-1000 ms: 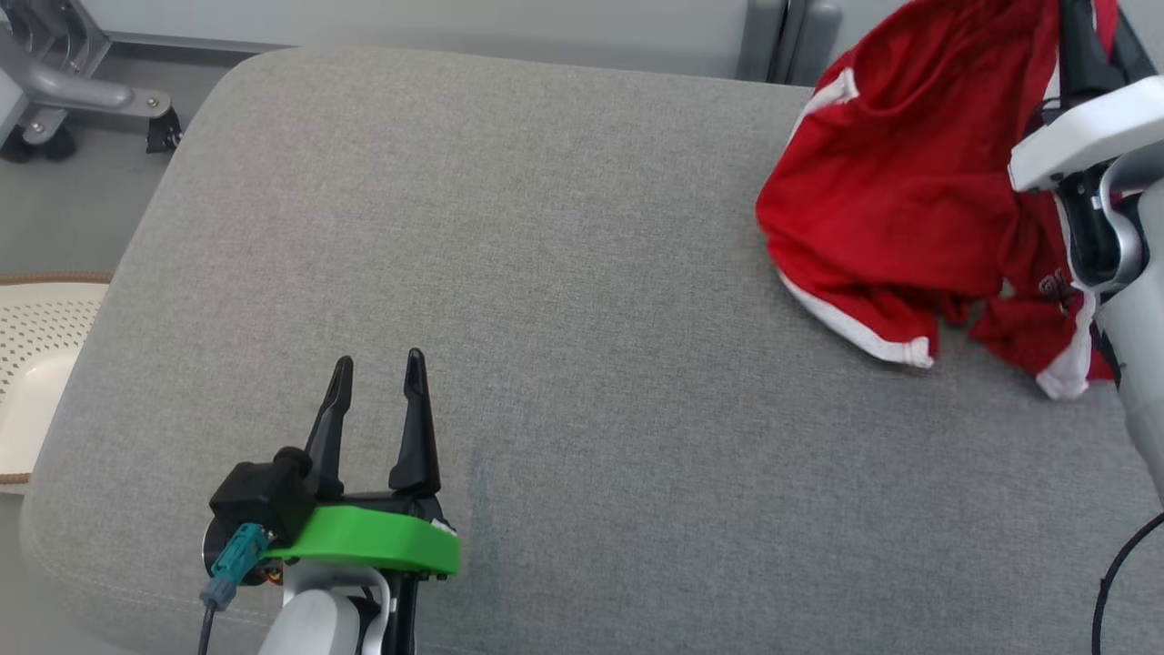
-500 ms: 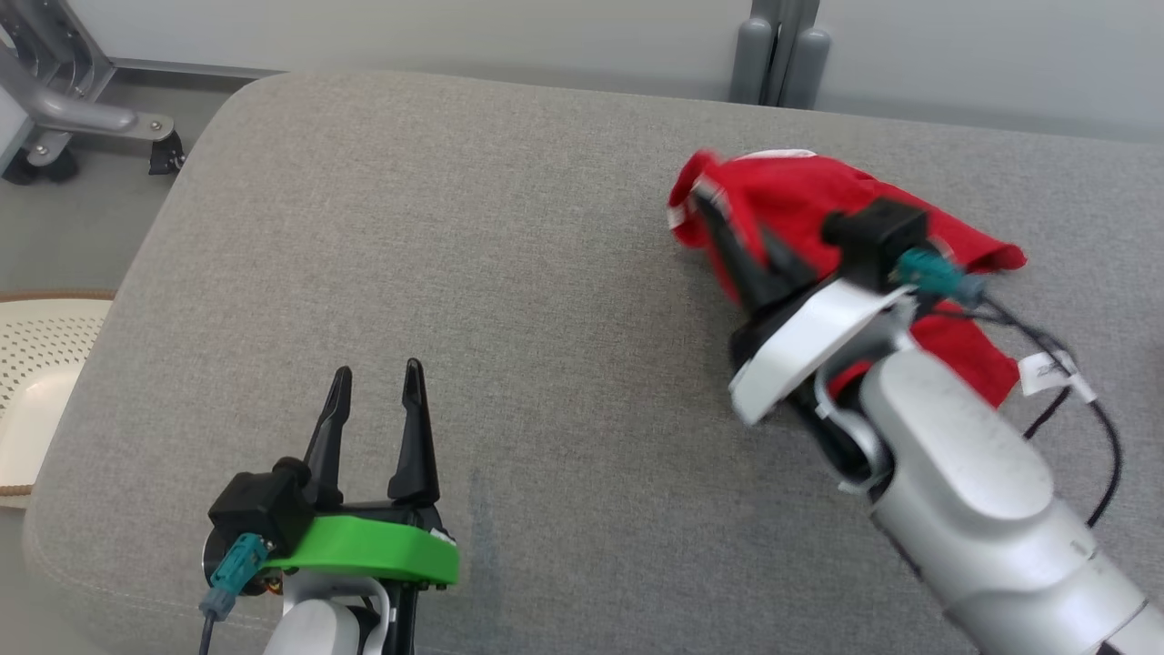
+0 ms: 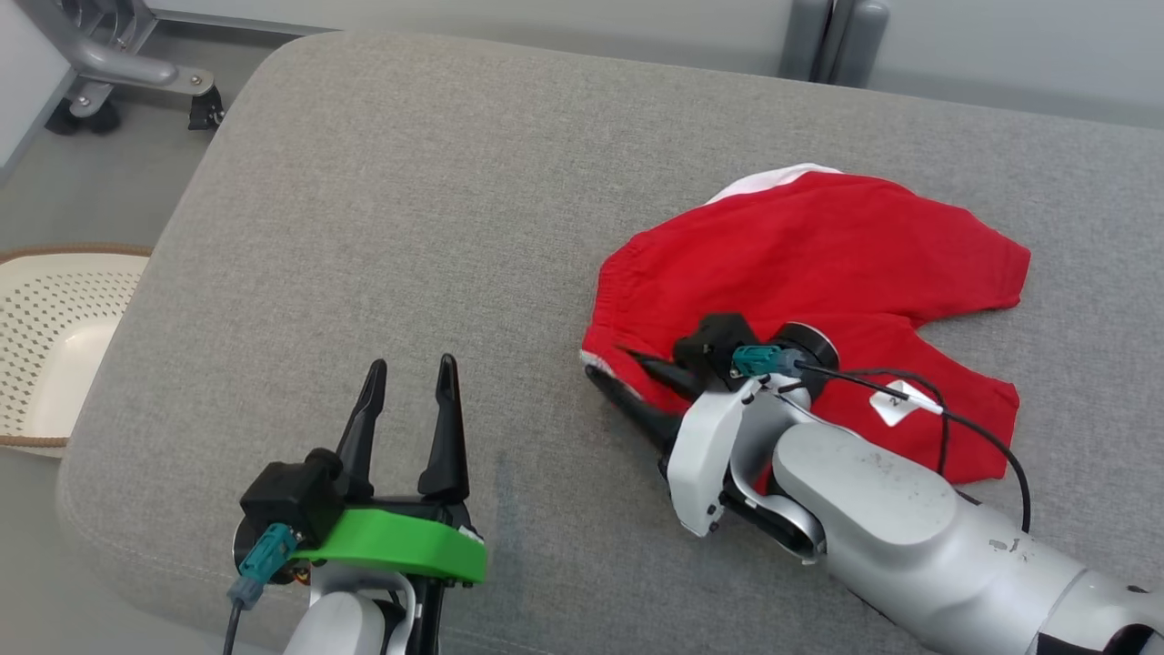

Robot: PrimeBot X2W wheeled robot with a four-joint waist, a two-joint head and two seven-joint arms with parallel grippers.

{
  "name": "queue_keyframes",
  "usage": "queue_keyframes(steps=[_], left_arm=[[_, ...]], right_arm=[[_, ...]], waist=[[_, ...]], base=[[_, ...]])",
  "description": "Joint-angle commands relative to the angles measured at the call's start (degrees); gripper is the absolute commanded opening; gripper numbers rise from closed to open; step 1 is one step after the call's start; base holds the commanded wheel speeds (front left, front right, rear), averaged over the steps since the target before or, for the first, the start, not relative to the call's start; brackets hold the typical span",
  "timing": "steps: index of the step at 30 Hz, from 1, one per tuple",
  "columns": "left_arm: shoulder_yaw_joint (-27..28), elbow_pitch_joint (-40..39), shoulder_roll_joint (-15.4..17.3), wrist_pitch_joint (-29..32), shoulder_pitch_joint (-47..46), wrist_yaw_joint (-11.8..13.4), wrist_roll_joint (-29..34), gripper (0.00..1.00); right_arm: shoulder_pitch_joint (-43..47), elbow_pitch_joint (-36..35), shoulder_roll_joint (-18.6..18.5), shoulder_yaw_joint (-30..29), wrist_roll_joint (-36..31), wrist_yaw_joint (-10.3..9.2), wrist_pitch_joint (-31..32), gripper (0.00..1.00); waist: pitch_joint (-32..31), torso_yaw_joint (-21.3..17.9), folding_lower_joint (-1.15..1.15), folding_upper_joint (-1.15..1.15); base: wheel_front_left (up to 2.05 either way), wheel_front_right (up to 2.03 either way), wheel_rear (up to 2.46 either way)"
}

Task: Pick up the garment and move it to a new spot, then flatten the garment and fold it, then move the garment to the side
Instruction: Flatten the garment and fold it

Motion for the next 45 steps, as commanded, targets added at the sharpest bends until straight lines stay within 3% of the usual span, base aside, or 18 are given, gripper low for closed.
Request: queue_keyframes(steps=[1, 7, 13, 17, 24, 30, 38, 45], left_arm=[[0.0, 0.1, 0.1, 0.0, -0.2, 0.1, -0.2, 1.0], [1.4, 0.6, 0.1, 0.0, 0.6, 0.3, 0.6, 1.0], [3.3, -0.6, 0.1, 0.0, 0.9, -0.4, 1.2, 1.0], [4.1, -2.0, 0.1, 0.0, 1.3, -0.7, 1.7, 1.0], [5.3, -4.2, 0.1, 0.0, 2.1, -1.5, 3.5, 1.0], [6.7, -5.4, 0.1, 0.0, 2.8, -1.7, 4.9, 1.0], [8.3, -3.9, 0.1, 0.0, 3.7, -2.3, 8.6, 1.0], [8.0, -3.2, 0.1, 0.0, 3.3, -2.5, 8.6, 1.0]], right_arm=[[-1.0, 1.4, 0.3, 1.7, 0.2, 0.0, -0.4, 1.0], [-3.5, 6.8, 0.9, 7.4, 2.4, -0.01, -3.2, 1.0], [-3.6, 8.0, -0.2, 3.6, 4.0, -0.01, -7.5, 1.0], [-1.1, 6.2, -2.1, -4.2, 2.5, -0.01, -8.3, 1.0], [12.4, -5.1, -5.0, -27.8, -7.3, 0.0, -8.3, 1.0], [26.7, -14.8, -0.4, -45.1, -15.5, 0.0, -8.3, 1.0], [35.8, -21.2, 5.7, -52.7, -21.0, 0.01, -8.3, 1.0], [36.6, -21.1, 7.1, -54.1, -22.2, 0.0, -8.3, 1.0]], waist=[[0.1, 0.4, 0.0, 0.0], [-1.6, -1.5, 0.0, 0.0], [-4.0, -5.1, 0.0, 0.0], [-5.1, -7.9, 0.0, 0.0], [-5.7, -12.5, 0.0, 0.0], [-5.4, -15.6, 0.0, 0.0], [-5.1, -17.7, 0.0, 0.0], [-3.9, -17.3, 0.0, 0.0]], base=[[0.0, 0.0, 0.0], [0.0, 0.0, 0.0], [0.0, 0.0, 0.0], [0.0, 0.0, 0.0], [0.0, 0.0, 0.0], [0.0, 0.0, 0.0], [0.0, 0.0, 0.0], [0.0, 0.0, 0.0]])
